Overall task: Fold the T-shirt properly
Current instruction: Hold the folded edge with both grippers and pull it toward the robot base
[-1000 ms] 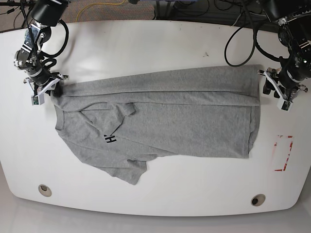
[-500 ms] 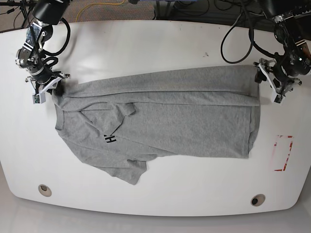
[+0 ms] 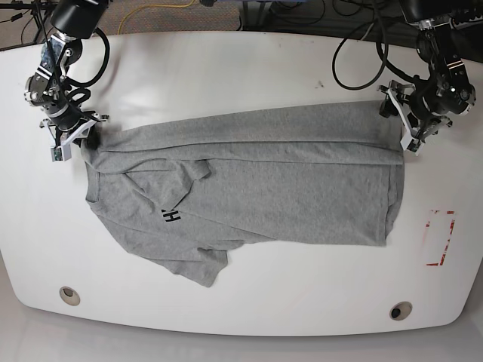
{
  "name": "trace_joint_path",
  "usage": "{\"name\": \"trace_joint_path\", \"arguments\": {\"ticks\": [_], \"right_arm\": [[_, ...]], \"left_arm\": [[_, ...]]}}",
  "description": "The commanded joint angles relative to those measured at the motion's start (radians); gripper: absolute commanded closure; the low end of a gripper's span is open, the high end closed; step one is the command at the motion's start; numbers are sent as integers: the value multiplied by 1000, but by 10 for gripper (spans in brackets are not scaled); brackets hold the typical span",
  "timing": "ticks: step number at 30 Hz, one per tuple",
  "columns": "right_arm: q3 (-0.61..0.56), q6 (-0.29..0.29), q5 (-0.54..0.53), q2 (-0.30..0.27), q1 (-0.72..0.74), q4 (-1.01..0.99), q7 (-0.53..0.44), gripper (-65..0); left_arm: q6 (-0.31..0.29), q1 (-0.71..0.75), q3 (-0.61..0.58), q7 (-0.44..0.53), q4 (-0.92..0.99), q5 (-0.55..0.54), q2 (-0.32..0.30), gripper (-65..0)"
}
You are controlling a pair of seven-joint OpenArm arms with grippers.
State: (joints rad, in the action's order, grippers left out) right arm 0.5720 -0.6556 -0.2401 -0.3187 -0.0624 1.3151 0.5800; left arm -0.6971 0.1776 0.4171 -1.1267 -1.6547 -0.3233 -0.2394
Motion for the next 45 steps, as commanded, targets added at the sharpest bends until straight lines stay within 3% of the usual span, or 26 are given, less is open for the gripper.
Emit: {"name": "trace_joint_path", "arguments": {"ticks": [1, 10, 13, 15, 17, 19, 25, 30, 36, 45], "right_arm": [[4, -14, -9, -20, 8, 19, -12, -89], [4, -14, -9, -20, 6, 19, -12, -87], [4, -14, -9, -20, 3, 21, -10, -86], [6, -14, -9, -20, -7, 21, -8, -82], [6, -14, -9, -20, -24, 24, -8, -59], [6, -14, -9, -20, -38, 40, -8, -35], [6, -14, -11, -17, -100, 83, -7, -19], [10, -14, -11, 17, -169, 149, -5, -19], [12, -13, -11, 26, -253, 249, 70, -17], [75, -13, -9, 112, -389, 421, 120, -19]], "left_arm": [[-1, -10, 3, 14, 34, -7, -11, -354], [-1, -11, -2, 14, 66, -10, -11, -339], [-1, -11, -16, 14, 67, -9, -11, -258], [-1, -11, -24, 14, 67, -9, -11, -167], [-1, -10, -27, 14, 67, -9, -13, -76], [-1, -8, -25, 14, 67, -9, -15, -28], [-1, -2, -22, 14, 54, -9, -33, -32], [-1, 43, -25, 12, 11, -12, -54, -32], [-1, 101, -25, 9, -69, -12, -94, -35], [-1, 201, -27, 9, -175, -13, -156, -36]]}}
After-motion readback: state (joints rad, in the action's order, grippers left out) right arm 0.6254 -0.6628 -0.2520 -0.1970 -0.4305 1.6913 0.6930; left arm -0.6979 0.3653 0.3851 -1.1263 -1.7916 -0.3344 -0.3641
